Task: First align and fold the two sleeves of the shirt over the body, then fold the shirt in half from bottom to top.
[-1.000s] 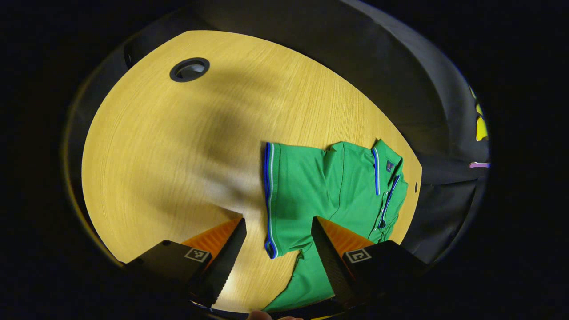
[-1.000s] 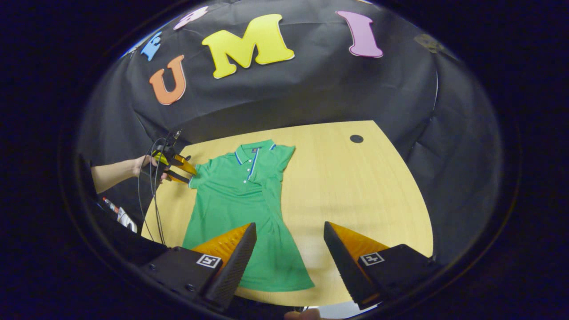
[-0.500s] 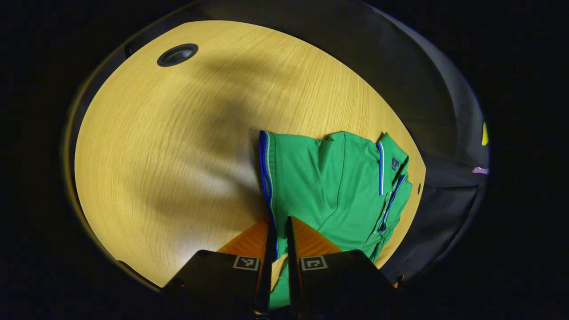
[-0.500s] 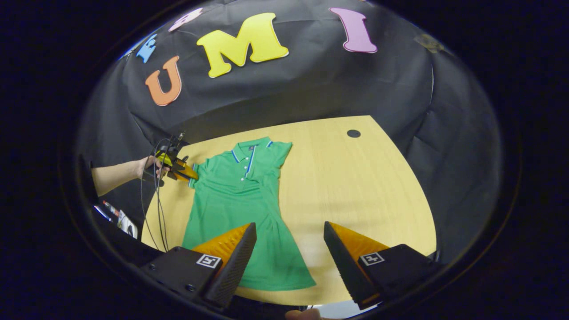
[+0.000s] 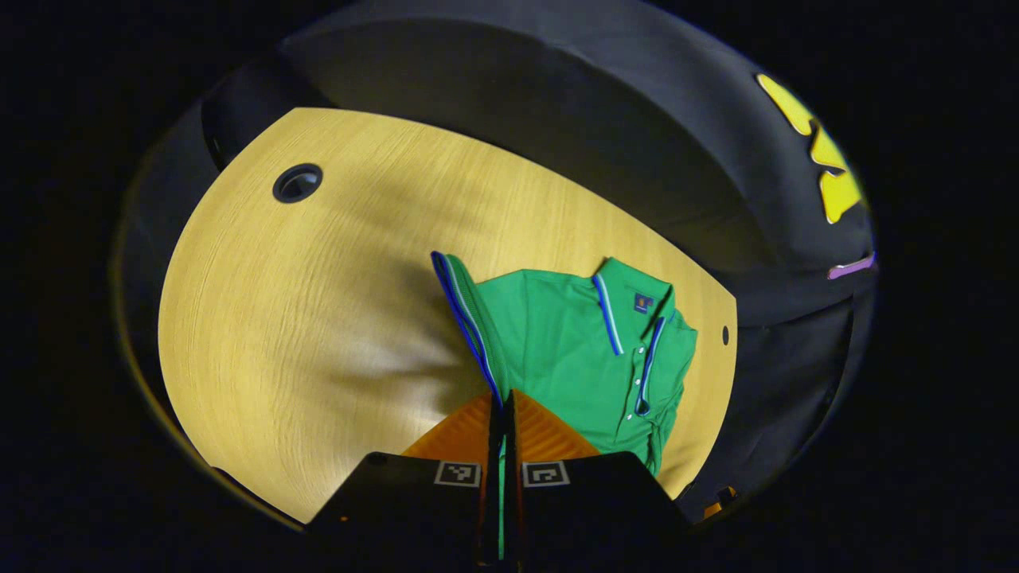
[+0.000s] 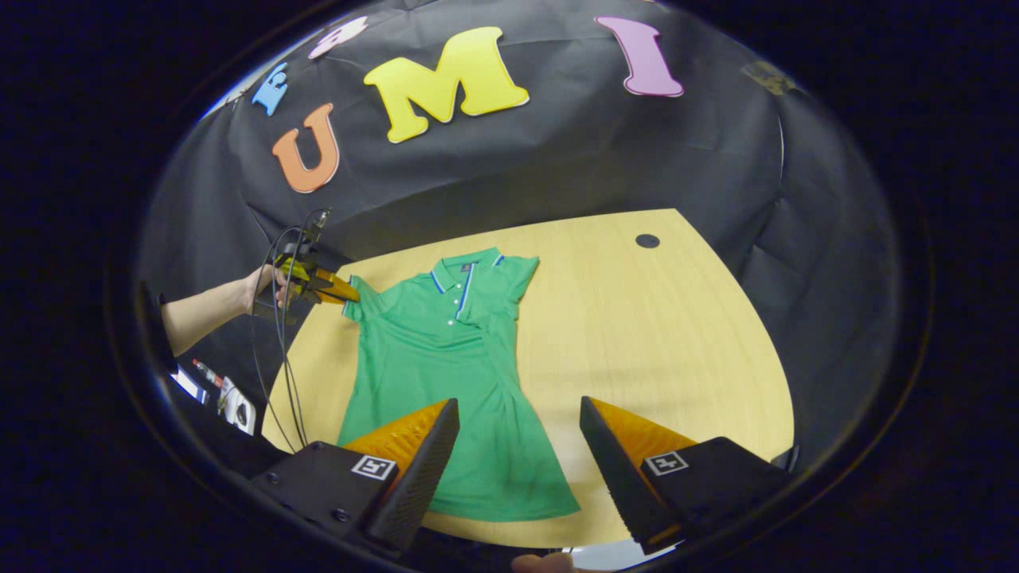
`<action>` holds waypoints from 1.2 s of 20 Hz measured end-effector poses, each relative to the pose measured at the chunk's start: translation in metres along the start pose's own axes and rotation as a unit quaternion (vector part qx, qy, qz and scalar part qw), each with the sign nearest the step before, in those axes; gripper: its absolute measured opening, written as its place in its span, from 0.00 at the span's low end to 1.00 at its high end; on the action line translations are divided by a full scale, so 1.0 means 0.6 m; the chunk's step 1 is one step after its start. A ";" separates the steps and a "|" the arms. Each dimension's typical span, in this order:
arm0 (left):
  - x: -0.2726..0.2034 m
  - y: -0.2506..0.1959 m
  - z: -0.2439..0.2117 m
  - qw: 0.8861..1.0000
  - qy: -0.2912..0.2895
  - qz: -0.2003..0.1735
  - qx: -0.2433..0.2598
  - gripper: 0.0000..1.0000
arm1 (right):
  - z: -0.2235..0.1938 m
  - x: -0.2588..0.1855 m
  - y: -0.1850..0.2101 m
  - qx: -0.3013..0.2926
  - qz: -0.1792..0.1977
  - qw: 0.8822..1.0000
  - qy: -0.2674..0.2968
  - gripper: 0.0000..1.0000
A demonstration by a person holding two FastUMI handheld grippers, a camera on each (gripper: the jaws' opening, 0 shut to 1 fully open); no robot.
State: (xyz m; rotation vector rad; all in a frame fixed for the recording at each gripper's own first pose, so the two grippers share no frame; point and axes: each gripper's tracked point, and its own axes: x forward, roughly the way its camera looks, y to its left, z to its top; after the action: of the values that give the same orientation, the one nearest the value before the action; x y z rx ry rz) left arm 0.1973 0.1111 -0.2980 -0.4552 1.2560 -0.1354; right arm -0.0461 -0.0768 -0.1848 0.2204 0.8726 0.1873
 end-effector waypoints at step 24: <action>-0.049 -0.130 -0.068 0.981 -0.108 0.066 0.144 0.80 | -0.025 0.002 -0.048 -0.016 -0.044 0.999 0.006 0.97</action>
State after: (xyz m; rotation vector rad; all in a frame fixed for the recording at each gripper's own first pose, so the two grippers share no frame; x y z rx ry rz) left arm 0.1609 0.0403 -0.2501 -0.1310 1.0299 -0.1498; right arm -0.0549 -0.1024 -0.2029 0.1502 0.8888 0.1213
